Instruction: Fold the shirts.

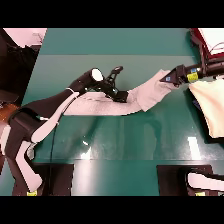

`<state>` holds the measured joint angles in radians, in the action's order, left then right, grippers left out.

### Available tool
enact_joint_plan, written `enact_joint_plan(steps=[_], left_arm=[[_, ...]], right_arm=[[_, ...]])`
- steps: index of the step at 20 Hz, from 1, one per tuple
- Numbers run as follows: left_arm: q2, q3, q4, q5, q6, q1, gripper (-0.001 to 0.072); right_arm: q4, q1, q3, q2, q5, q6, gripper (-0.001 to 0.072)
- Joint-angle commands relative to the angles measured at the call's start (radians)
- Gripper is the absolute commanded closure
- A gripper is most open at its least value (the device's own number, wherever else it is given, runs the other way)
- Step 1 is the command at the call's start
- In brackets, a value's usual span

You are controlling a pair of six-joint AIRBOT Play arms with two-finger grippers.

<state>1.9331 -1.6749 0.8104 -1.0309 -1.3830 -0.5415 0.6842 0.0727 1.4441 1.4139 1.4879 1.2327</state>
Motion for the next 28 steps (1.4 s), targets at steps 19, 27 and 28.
enact_joint_plan(steps=[19,27,28], left_arm=[[-0.418,-0.103,0.368,-0.298,-0.015,0.444,0.0679],[-0.620,-0.101,0.402,-0.332,-0.016,0.650,0.0679],[-0.621,-0.101,0.402,-0.340,-0.017,0.651,0.0679]], right_arm=[[0.146,0.433,0.285,0.147,-0.104,0.120,0.0704],[0.148,0.772,0.673,0.562,-0.272,0.047,0.0683],[0.145,0.812,0.695,0.603,-0.325,0.035,0.0474]])
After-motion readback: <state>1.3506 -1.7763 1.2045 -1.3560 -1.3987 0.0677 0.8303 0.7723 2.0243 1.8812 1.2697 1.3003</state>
